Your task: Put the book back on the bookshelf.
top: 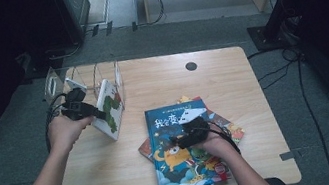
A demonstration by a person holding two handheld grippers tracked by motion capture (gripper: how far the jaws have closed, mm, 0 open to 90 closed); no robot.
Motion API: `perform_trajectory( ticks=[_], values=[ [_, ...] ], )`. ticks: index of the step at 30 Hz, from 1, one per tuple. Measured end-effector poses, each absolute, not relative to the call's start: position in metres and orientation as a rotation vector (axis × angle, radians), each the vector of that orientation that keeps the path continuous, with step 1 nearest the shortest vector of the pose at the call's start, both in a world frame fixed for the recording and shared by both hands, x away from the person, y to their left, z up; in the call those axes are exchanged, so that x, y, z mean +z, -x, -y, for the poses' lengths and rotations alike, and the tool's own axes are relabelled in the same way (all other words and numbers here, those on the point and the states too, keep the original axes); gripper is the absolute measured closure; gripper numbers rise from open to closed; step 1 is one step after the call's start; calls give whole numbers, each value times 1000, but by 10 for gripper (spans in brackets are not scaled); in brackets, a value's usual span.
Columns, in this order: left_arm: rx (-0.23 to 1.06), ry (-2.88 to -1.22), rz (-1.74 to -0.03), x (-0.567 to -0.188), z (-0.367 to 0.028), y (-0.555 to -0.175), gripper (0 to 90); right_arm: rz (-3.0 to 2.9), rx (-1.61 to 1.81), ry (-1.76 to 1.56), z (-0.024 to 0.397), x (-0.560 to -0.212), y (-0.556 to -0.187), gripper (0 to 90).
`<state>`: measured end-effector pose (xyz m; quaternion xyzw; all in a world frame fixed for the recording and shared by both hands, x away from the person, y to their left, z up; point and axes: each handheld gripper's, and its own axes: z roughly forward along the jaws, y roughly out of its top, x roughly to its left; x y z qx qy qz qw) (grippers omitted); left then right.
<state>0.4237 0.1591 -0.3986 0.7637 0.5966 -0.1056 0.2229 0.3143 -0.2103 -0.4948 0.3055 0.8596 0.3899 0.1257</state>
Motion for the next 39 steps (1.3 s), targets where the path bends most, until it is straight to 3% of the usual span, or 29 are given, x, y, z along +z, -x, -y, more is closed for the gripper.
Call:
perform_trajectory(
  ticks=[22, 39],
  values=[
    [-324, -2065, -1750, -400, -165, -430, 766, -2504, 1135, -887, 210, -495, -314, 207],
    [-243, -1976, -1776, -384, -164, -444, 767, -2503, 1139, -885, 210, -495, -314, 211]
  ],
)
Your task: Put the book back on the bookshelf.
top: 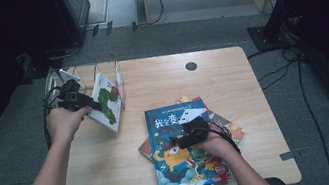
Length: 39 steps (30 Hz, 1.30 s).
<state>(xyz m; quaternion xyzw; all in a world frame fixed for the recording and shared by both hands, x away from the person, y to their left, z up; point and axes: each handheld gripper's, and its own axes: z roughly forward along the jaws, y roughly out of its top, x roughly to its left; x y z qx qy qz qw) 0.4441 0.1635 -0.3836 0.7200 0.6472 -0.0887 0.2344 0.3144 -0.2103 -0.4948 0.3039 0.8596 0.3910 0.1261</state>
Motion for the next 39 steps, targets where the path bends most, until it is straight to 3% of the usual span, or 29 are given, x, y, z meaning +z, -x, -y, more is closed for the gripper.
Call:
perform_trajectory(
  ticks=[20, 39],
  values=[
    [-136, -1914, -1802, -389, -149, -459, 766, -2504, 1139, -885, 210, -495, -314, 213],
    [-191, -1936, -1785, -400, -148, -459, 728, -2504, 1139, -883, 210, -495, -314, 212]
  ],
)
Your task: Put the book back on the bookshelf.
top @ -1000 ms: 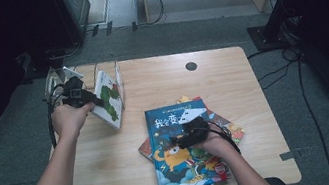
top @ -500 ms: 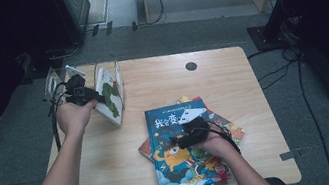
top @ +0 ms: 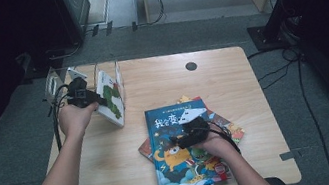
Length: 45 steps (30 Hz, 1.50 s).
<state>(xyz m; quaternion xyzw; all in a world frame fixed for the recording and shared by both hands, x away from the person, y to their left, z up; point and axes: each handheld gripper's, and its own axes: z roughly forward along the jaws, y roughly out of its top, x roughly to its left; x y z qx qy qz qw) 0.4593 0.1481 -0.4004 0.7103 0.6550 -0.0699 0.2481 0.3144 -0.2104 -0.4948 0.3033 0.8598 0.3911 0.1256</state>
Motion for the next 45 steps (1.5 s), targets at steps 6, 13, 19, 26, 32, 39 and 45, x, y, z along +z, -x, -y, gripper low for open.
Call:
perform_trajectory(
  ticks=[6, 13, 19, 26, 32, 39, 45],
  values=[
    [-197, -1938, -1771, -397, -147, -457, 679, -2504, 1139, -883, 210, -495, -314, 213],
    [-209, -1958, -1757, -394, -151, -454, 656, -2504, 1140, -884, 210, -495, -314, 214],
    [-204, -1958, -1752, -390, -155, -451, 644, -2504, 1140, -884, 210, -495, -314, 215],
    [-205, -1967, -1749, -388, -156, -449, 641, -2504, 1141, -885, 210, -495, -314, 215],
    [-218, -1966, -1753, -390, -157, -449, 704, -2504, 1141, -884, 210, -495, -314, 216],
    [-220, -1948, -1759, -391, -159, -450, 718, -2504, 1141, -884, 210, -495, -314, 217],
    [-223, -1943, -1755, -392, -161, -452, 735, -2503, 1143, -884, 210, -495, -314, 221]
  ],
)
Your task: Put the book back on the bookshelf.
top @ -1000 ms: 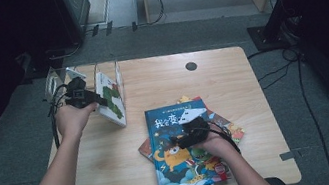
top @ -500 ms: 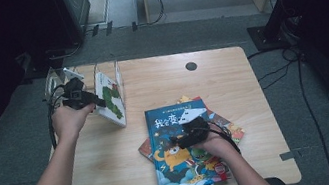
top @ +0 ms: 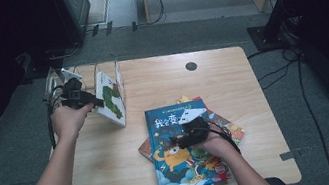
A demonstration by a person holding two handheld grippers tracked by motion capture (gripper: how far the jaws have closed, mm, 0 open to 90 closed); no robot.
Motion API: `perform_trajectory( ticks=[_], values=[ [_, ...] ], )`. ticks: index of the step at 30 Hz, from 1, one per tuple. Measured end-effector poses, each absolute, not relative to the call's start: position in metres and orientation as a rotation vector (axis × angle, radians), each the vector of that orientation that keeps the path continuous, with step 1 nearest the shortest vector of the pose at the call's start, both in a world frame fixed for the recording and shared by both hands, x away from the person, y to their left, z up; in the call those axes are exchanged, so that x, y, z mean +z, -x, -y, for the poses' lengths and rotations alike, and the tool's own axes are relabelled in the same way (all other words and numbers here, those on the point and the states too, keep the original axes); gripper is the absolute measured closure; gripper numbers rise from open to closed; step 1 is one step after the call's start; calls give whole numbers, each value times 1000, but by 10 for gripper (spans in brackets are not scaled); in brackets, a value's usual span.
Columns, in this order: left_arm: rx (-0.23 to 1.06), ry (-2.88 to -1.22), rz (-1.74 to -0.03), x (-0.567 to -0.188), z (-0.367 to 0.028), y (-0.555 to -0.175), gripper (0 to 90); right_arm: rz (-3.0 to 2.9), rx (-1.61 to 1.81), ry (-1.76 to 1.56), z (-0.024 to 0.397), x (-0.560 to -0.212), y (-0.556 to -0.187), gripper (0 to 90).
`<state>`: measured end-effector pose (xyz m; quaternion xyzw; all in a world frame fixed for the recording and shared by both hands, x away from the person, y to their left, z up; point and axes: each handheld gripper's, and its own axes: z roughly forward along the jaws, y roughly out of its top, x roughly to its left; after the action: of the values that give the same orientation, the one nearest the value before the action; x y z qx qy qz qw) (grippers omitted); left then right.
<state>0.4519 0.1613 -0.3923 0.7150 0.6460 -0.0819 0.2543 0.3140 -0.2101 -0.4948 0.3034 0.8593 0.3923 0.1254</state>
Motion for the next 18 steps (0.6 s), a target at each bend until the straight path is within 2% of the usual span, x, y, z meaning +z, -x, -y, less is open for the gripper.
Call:
perform_trajectory(
  ticks=[4, 18],
  values=[
    [-232, -1947, -1739, -392, -160, -450, 664, -2504, 1143, -883, 210, -495, -314, 221],
    [-214, -1943, -1676, -384, -168, -433, 609, -2506, 1143, -884, 210, -495, -314, 224]
  ],
)
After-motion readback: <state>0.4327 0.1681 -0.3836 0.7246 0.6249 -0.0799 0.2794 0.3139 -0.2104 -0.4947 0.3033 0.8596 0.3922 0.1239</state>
